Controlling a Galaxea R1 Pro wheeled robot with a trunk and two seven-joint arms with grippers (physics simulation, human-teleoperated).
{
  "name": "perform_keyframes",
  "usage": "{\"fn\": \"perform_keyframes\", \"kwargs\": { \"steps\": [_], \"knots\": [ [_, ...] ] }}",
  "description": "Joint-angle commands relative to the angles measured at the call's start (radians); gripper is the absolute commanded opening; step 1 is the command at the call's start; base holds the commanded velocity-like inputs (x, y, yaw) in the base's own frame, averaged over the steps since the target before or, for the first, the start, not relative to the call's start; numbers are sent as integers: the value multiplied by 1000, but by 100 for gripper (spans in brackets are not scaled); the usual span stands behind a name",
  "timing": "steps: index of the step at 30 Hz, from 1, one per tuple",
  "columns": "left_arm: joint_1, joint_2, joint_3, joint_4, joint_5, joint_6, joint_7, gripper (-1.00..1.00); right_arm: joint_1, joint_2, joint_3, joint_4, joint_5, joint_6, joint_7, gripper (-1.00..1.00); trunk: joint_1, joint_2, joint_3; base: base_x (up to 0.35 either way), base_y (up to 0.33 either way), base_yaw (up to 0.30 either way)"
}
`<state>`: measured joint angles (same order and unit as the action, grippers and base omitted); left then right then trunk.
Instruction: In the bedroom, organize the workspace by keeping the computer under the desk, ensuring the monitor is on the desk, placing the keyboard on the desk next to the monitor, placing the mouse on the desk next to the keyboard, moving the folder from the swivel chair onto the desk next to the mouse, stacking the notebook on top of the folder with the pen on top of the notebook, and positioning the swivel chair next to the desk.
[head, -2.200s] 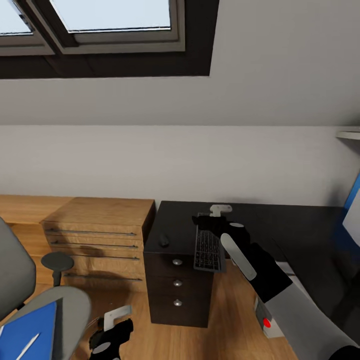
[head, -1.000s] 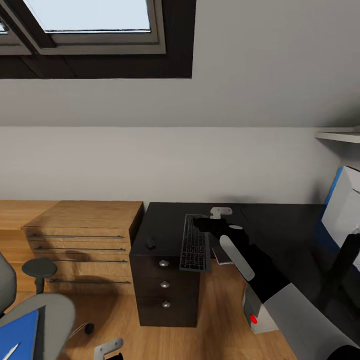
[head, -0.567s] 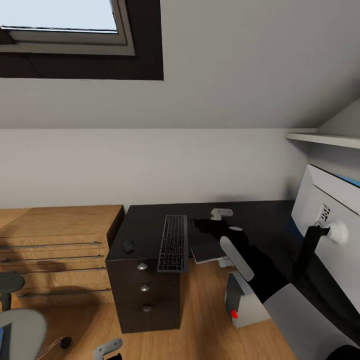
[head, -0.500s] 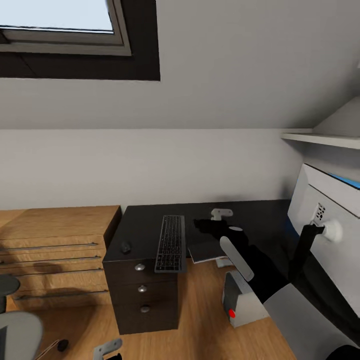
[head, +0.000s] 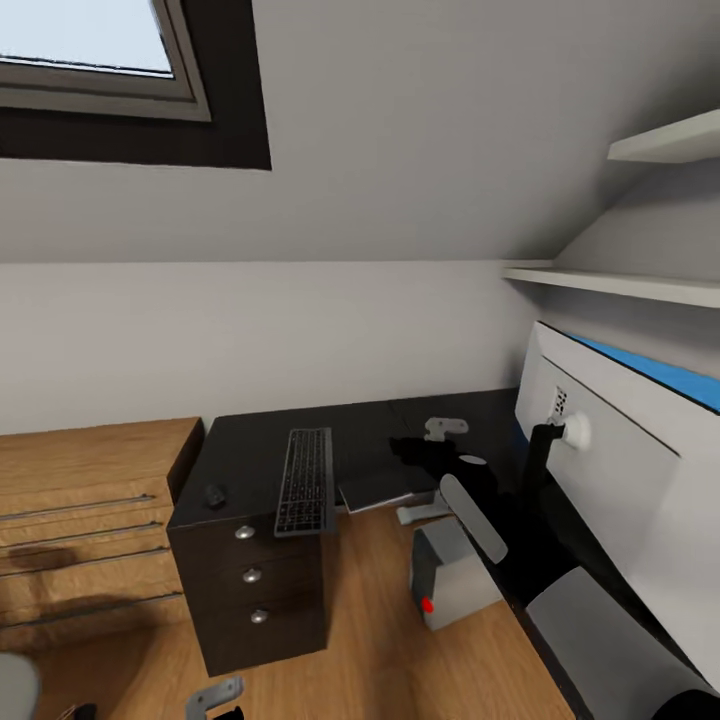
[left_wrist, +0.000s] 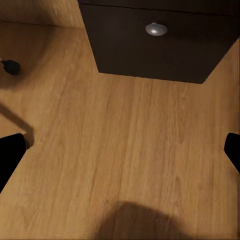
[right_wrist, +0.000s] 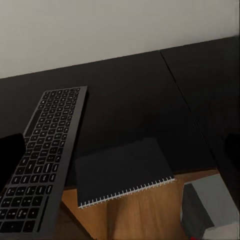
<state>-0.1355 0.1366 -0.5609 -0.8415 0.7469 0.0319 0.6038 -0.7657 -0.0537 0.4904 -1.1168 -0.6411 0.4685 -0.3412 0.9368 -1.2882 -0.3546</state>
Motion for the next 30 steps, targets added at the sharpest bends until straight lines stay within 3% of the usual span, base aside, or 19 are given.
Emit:
{"fn": "perform_keyframes", "kwargs": {
  "steps": [1, 17, 30],
  "knots": [
    [-1, 1, -5, -2, 3, 3, 8, 100, -1, -1, 4, 2, -10, -7, -10, 100, 0, -1, -1, -5, 0, -168],
    [-1, 1, -1, -2, 2, 3, 8, 100, -1, 0, 5, 12, -12, -44, -10, 100, 0, -1, 0, -1, 0, -24],
    [-1, 1, -3, -2, 3, 3, 8, 100, -1, 1, 7, 34, -12, -52, -10, 100, 0, -1, 8, -27, 0, -231]
  ]
}}
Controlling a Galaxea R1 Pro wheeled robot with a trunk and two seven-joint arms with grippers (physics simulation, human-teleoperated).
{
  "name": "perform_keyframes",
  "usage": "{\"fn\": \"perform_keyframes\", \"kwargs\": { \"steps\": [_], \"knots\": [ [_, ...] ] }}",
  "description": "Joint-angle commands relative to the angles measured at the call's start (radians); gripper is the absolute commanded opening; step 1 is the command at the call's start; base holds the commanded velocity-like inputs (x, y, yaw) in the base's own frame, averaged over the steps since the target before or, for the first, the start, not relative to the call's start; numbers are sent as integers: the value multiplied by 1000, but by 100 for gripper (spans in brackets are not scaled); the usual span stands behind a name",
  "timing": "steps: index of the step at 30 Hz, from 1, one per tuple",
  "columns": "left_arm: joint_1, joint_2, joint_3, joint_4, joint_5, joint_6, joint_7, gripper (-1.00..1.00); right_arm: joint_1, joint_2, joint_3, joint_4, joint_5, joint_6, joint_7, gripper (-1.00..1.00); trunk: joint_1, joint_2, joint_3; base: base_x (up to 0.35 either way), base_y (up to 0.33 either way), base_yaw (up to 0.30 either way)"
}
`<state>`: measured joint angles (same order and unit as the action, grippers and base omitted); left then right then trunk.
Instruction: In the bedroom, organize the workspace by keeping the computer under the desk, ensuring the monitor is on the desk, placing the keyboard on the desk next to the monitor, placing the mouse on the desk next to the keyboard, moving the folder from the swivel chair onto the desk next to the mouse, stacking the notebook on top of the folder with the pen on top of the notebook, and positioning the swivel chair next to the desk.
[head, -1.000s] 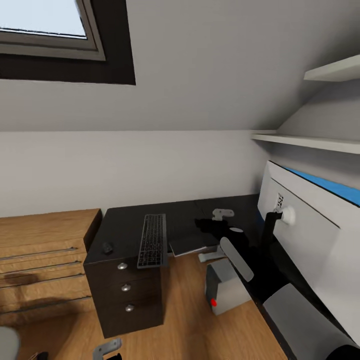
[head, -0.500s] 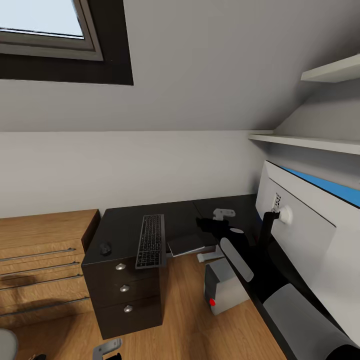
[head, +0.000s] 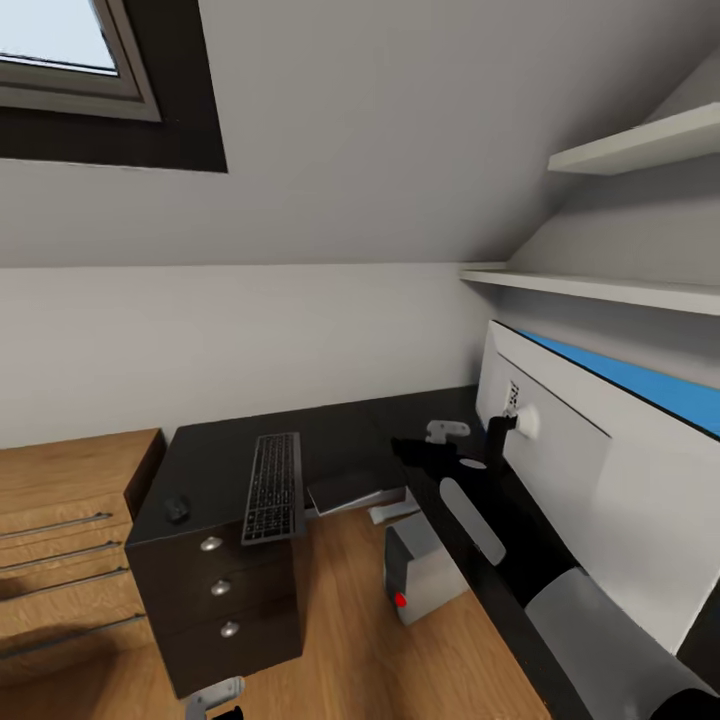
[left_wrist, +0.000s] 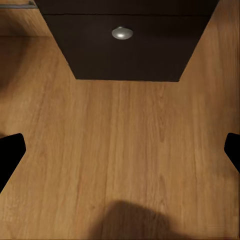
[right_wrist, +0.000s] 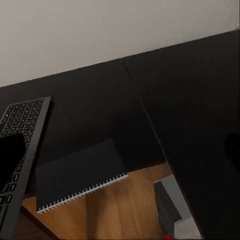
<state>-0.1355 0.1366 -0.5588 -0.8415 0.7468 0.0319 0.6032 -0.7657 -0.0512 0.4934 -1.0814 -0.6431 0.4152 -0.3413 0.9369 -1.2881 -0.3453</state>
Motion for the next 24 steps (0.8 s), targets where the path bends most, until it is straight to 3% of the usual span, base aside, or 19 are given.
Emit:
{"fn": "perform_keyframes", "kwargs": {
  "steps": [1, 13, 16, 17, 24],
  "knots": [
    [-1, 1, -5, -2, 3, 3, 8, 100, -1, 0, 4, 7, -9, -5, -10, 100, 0, -1, -1, -62, 0, -265],
    [-1, 1, -2, -3, 2, 3, 9, 100, -1, 25, 6, 97, 29, -97, -7, 100, 0, -1, 5, -15, 0, -258],
    [-1, 1, -1, -3, 2, 3, 9, 100, -1, 32, 7, 100, 43, -102, -7, 100, 0, -1, 5, -1, 0, -95],
    [-1, 1, -1, -4, 2, 3, 9, 100, -1, 47, 6, 103, 56, -105, -7, 100, 0, -1, 5, 0, 0, -8],
    [-1, 1, 0, -4, 2, 3, 9, 100, -1, 48, 5, 103, 58, -105, -7, 100, 0, -1, 5, 0, 0, -3]
  ]
}}
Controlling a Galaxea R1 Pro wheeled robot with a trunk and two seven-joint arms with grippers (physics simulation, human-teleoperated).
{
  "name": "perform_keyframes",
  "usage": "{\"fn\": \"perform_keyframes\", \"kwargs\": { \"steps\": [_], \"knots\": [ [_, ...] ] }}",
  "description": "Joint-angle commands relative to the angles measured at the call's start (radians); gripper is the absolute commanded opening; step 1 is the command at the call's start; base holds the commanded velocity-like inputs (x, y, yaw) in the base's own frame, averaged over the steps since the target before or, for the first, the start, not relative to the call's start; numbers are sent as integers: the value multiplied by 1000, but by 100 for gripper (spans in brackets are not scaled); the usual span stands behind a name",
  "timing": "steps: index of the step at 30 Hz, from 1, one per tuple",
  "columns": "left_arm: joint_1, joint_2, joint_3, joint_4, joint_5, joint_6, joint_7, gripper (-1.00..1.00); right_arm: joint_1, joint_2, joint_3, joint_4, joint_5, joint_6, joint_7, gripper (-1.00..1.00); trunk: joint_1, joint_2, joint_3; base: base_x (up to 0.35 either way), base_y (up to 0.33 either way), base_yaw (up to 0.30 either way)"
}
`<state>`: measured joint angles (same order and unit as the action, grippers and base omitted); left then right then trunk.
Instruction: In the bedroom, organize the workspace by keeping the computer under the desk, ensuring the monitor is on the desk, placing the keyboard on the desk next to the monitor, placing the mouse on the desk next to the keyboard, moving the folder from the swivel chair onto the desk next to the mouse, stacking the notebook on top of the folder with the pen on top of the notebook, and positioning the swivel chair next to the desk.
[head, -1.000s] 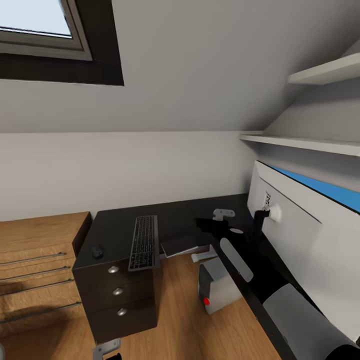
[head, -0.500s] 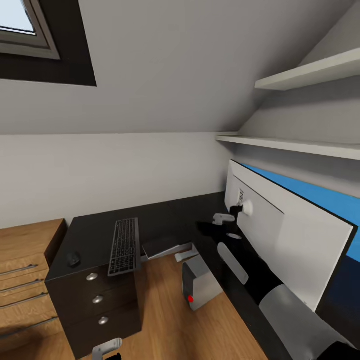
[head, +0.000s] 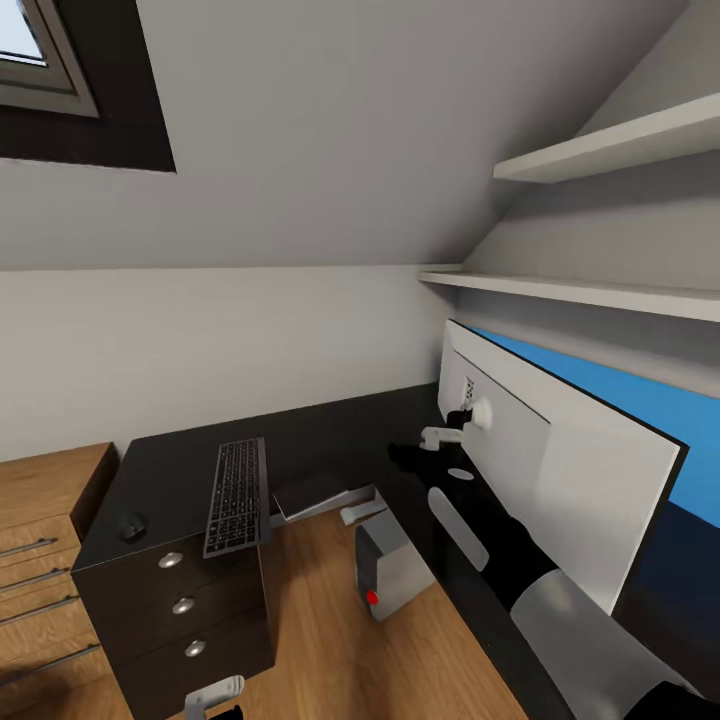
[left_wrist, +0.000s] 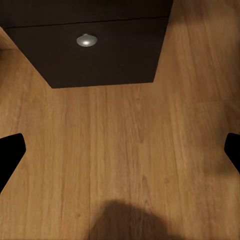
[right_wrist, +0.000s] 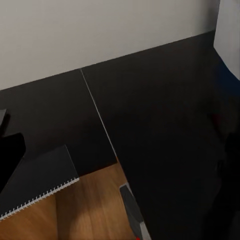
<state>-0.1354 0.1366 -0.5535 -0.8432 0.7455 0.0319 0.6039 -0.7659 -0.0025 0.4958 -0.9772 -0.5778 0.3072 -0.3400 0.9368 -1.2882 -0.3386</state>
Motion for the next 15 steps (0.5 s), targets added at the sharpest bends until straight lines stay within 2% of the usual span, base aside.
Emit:
{"fn": "perform_keyframes", "kwargs": {
  "steps": [1, 8, 9, 15],
  "knots": [
    [-1, 1, -5, -2, 3, 3, 8, 100, -1, 0, 2, -1, -7, 3, -8, 100, 0, -1, -1, 0, 0, 0],
    [-1, 2, -4, -2, 3, 3, 8, 100, -1, 0, 2, 2, -7, 3, -8, 100, 0, -1, -1, 0, 0, 0],
    [5, 8, -9, 4, 4, -2, 2, 100, 5, -6, -4, 8, -11, -3, -2, 100, 0, -1, -1, 0, 0, 0],
    [39, 1, -8, 37, -4, -36, -31, 100, 34, -39, -29, 41, -7, -36, -3, 100, 0, -1, -1, 0, 0, 0]
  ]
}}
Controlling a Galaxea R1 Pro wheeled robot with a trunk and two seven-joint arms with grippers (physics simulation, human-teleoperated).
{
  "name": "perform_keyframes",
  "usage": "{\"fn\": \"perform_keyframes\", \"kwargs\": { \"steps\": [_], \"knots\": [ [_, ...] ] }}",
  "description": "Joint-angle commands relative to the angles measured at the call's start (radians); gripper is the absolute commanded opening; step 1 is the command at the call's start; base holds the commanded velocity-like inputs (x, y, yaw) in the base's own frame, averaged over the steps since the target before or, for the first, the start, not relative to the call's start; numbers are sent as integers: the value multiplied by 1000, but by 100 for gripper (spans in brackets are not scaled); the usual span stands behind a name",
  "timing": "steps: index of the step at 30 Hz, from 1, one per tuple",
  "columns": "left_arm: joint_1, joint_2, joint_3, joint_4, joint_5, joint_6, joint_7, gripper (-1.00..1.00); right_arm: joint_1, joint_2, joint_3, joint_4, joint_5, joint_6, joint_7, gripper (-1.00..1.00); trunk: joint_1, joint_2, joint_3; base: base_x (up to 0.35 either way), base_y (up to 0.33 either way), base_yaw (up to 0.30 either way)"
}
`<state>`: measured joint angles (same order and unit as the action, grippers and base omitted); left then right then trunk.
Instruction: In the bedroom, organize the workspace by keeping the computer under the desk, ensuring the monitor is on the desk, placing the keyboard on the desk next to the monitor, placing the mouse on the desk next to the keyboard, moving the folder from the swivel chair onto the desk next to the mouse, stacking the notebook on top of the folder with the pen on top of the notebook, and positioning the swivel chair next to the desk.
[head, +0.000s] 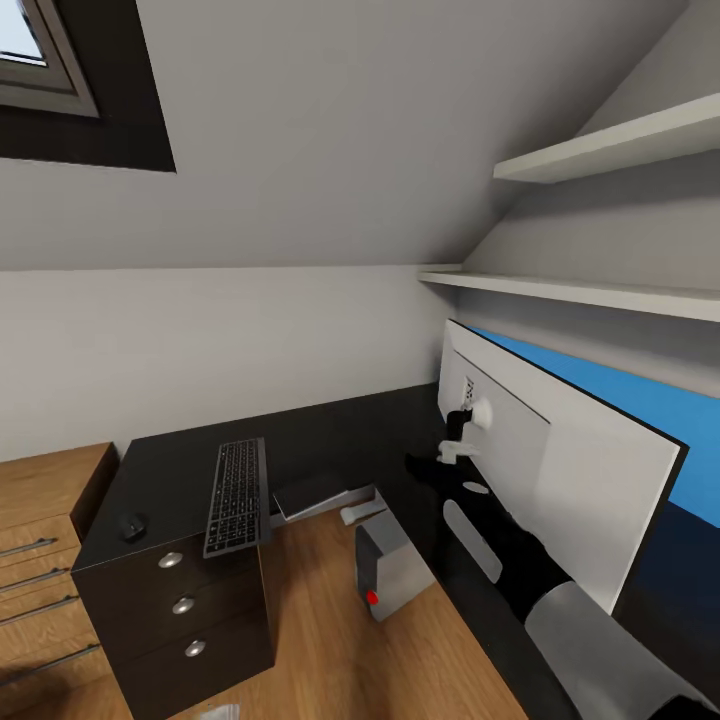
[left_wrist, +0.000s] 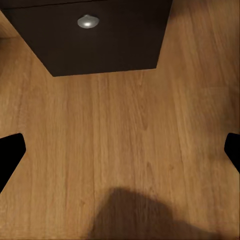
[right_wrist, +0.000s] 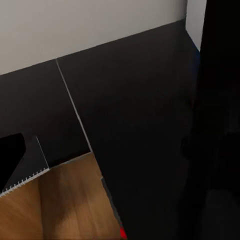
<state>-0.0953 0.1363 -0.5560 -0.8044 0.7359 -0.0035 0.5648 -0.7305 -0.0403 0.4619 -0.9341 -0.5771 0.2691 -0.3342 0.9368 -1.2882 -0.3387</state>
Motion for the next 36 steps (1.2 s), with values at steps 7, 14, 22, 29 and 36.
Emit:
{"fn": "perform_keyframes", "kwargs": {
  "steps": [7, 14, 22, 29, 36],
  "knots": [
    [34, 17, -3, -34, 1, 17, 31, 100, 4, -10, 37, 38, -3, 20, -25, 100, 0, -1, -1, 0, 0, 0],
    [39, 26, -3, -73, 1, 56, 65, 100, 9, -18, 42, 50, -3, 59, -29, 100, 0, -1, -1, 0, 0, 0],
    [40, 28, -3, -118, 2, 59, 67, 100, 9, -17, 43, 44, -3, 79, -29, 100, 0, -1, -1, 0, 0, 0],
    [40, 29, -2, -149, 2, 59, 66, 100, 10, -17, 43, 41, -5, 81, -28, 100, 0, -1, -1, 0, 0, 0],
    [40, 29, -2, -148, 1, 58, 67, 100, 11, -23, 41, 50, -7, 81, -25, 100, 0, -1, 1, 0, 0, -97]
  ]
}}
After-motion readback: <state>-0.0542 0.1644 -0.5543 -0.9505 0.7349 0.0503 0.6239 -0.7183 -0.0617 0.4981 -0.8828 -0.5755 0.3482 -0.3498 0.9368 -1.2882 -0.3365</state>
